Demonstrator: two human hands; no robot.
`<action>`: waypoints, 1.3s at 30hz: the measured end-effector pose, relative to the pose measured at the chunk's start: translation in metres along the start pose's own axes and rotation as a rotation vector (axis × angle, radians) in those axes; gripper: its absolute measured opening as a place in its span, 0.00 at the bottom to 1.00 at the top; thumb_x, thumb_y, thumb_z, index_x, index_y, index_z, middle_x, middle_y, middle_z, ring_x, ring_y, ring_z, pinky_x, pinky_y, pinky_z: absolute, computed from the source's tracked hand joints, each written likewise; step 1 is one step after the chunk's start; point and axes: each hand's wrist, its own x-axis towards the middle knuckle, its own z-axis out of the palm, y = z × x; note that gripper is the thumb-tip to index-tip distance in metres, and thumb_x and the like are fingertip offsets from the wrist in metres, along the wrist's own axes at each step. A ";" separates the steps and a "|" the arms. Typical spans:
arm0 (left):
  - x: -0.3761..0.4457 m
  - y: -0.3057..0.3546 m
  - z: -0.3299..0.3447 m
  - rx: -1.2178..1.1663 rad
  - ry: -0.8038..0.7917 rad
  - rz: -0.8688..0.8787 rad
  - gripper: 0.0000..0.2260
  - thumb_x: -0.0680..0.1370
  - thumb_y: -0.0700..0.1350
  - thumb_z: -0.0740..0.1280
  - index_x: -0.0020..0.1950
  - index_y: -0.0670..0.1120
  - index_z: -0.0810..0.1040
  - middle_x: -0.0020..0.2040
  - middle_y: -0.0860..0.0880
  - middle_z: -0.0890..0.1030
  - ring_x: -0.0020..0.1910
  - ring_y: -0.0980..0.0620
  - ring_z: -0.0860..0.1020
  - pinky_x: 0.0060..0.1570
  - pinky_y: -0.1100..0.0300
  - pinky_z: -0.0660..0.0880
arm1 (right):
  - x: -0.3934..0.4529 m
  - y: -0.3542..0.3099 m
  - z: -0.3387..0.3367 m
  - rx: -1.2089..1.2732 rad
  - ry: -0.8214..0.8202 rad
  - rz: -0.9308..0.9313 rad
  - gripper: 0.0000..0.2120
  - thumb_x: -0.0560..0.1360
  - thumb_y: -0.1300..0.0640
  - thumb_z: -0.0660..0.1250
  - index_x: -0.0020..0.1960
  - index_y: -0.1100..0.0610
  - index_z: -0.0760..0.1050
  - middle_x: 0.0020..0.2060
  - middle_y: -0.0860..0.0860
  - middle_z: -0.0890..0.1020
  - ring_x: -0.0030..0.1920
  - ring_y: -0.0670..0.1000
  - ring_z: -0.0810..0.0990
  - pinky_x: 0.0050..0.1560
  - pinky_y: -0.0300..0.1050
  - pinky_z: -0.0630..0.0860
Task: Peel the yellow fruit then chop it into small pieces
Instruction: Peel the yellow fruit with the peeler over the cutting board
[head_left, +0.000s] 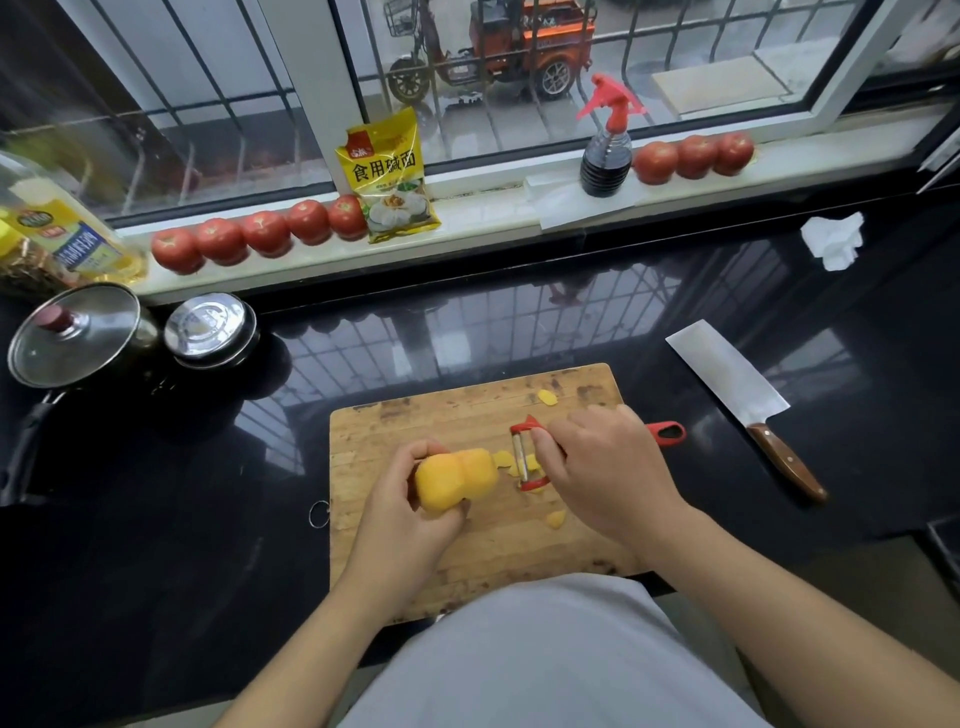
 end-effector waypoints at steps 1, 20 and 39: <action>0.001 0.000 0.001 0.037 0.020 0.028 0.23 0.70 0.32 0.77 0.58 0.54 0.77 0.52 0.60 0.79 0.54 0.56 0.78 0.50 0.64 0.76 | 0.000 -0.010 -0.010 -0.001 0.044 -0.035 0.23 0.84 0.47 0.55 0.31 0.51 0.68 0.26 0.44 0.68 0.28 0.49 0.67 0.39 0.47 0.65; -0.005 0.007 0.007 0.079 0.029 0.130 0.24 0.71 0.34 0.78 0.58 0.55 0.78 0.54 0.59 0.79 0.55 0.55 0.78 0.50 0.64 0.76 | -0.008 0.019 0.002 -0.268 -0.073 0.046 0.24 0.85 0.45 0.53 0.34 0.52 0.74 0.28 0.46 0.75 0.30 0.51 0.72 0.36 0.46 0.64; 0.009 -0.008 -0.001 -0.968 -0.272 -0.365 0.47 0.57 0.48 0.89 0.73 0.53 0.73 0.61 0.39 0.80 0.58 0.36 0.81 0.54 0.46 0.82 | 0.004 0.002 -0.026 0.443 -0.258 -0.038 0.26 0.83 0.41 0.51 0.31 0.52 0.67 0.26 0.49 0.71 0.30 0.50 0.70 0.35 0.51 0.72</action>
